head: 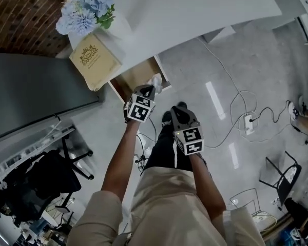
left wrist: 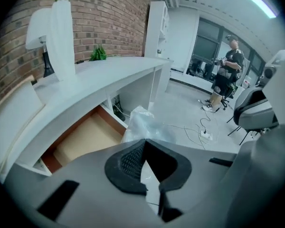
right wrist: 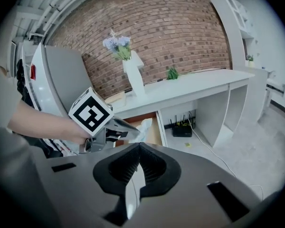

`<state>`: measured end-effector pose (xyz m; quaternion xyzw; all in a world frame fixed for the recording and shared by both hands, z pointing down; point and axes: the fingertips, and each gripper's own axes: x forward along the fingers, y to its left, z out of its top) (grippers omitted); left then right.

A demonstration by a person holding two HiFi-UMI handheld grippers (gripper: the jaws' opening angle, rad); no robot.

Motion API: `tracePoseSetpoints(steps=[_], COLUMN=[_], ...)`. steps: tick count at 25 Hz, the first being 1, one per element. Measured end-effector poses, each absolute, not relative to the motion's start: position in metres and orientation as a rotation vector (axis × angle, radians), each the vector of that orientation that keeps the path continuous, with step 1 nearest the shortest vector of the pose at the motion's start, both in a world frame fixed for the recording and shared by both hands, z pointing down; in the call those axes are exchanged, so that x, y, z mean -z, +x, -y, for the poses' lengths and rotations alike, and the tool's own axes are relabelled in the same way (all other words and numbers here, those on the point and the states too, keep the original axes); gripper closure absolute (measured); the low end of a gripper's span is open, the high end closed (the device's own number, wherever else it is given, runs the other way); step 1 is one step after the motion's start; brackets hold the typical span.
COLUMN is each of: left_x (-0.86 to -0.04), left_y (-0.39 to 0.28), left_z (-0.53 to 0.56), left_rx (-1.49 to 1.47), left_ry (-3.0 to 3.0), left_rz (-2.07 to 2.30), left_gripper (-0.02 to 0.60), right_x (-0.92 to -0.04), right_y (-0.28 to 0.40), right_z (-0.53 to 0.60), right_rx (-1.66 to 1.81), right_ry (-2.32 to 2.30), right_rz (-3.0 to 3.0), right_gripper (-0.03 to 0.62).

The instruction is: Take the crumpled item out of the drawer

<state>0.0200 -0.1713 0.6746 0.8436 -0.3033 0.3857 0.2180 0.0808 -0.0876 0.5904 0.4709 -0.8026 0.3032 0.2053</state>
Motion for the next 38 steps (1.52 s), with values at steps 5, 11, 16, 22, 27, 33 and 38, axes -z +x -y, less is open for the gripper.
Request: tracePoseSetpoints(steps=[5,11,16,22,27,33,38], left_x=[-0.626,-0.578,-0.548,-0.513,-0.503,-0.495,-0.498], left_y=[0.023,0.014,-0.004,-0.018,-0.044,-0.061,-0.077], left_z=[0.135,0.113,0.1,0.08,0.066,0.06,0.054], left_rx=[-1.011,-0.931,-0.869,-0.835,-0.791,-0.664,-0.641], left_ry=[2.381,2.397,2.362,2.393,2.355,2.329,2.32], left_rz=[0.833,0.899,0.998,1.048,1.063,1.132,1.145], left_gripper=[0.566,0.566,0.566,0.566,0.566,0.566,0.566], right_x=[-0.568,-0.537,-0.515,-0.484,-0.478,-0.484,-0.472], right_y=[0.082,0.089,0.079,0.067,0.044,0.011,0.003], right_z=[0.071,0.067,0.075,0.082,0.073,0.059,0.062], right_rx=[-0.844,-0.883,-0.949,-1.019,-0.986,-0.846,-0.813], right_ry=[1.33,1.409,1.45,1.453,1.426,1.223,1.221], right_rz=[2.192,2.175,2.21,2.29,2.281,2.344,2.41], right_gripper=[0.569,0.569,0.569,0.569,0.569,0.569,0.569])
